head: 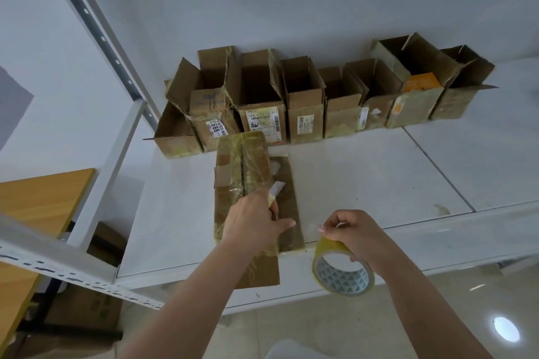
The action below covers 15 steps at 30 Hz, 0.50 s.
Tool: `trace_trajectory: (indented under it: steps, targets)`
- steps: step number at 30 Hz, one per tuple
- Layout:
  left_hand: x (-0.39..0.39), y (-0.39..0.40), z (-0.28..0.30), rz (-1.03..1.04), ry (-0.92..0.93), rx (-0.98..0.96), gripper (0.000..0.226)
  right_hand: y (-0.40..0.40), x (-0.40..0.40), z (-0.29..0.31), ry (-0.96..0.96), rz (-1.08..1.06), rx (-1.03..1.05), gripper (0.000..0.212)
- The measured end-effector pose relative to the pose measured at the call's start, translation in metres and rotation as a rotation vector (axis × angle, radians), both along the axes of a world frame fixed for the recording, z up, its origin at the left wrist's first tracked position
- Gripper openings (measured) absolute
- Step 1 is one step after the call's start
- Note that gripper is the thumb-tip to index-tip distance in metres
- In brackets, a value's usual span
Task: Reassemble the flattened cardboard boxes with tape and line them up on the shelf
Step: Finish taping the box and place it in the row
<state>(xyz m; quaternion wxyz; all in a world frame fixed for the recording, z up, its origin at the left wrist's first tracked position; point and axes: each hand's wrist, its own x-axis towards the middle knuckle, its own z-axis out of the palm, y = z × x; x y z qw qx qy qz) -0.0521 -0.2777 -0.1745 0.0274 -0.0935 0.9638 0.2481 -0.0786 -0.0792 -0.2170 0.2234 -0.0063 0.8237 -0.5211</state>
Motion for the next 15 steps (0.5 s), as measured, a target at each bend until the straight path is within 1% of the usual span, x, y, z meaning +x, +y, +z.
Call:
trace_trajectory:
  steps: [2,4,5,7,9,11,12,13,14,15]
  targets:
    - [-0.001,-0.001,-0.001,0.002,-0.004,-0.021,0.033,0.007,-0.001,-0.007,-0.011,-0.05,0.081,0.017]
    - [-0.001,-0.002,0.0,-0.008,-0.015,-0.05,0.03,0.024,-0.002,-0.012,0.018,-0.12,0.195,0.015]
    - [-0.002,-0.001,0.0,-0.016,-0.015,-0.072,0.028,0.033,-0.003,-0.011,0.034,-0.152,0.192,0.016]
    - [-0.004,0.002,0.004,-0.036,-0.033,-0.159,0.025,0.04,-0.007,-0.004,0.086,-0.193,0.095,0.019]
    - [-0.005,0.01,0.005,-0.041,-0.065,-0.226,0.037,0.034,-0.01,0.009,0.161,-0.191,-0.017,0.019]
    - [-0.004,0.012,0.005,-0.041,-0.077,-0.25,0.044,0.024,-0.01,0.026,0.232,-0.148,-0.081,0.019]
    - [-0.003,0.011,0.006,-0.039,-0.083,-0.233,0.045,0.022,-0.009,0.033,0.258,-0.13,-0.104,0.018]
    - [-0.003,0.008,0.007,-0.031,-0.077,-0.178,0.044,0.022,-0.008,0.039,0.279,-0.114,-0.124,0.017]
    - [-0.002,0.004,0.009,-0.008,-0.064,-0.059,0.044,0.022,-0.006,0.043,0.294,-0.102,-0.144,0.017]
    - [-0.001,0.003,0.012,0.028,-0.025,0.117,0.046,0.023,-0.004,0.048,0.306,-0.091,-0.157,0.017]
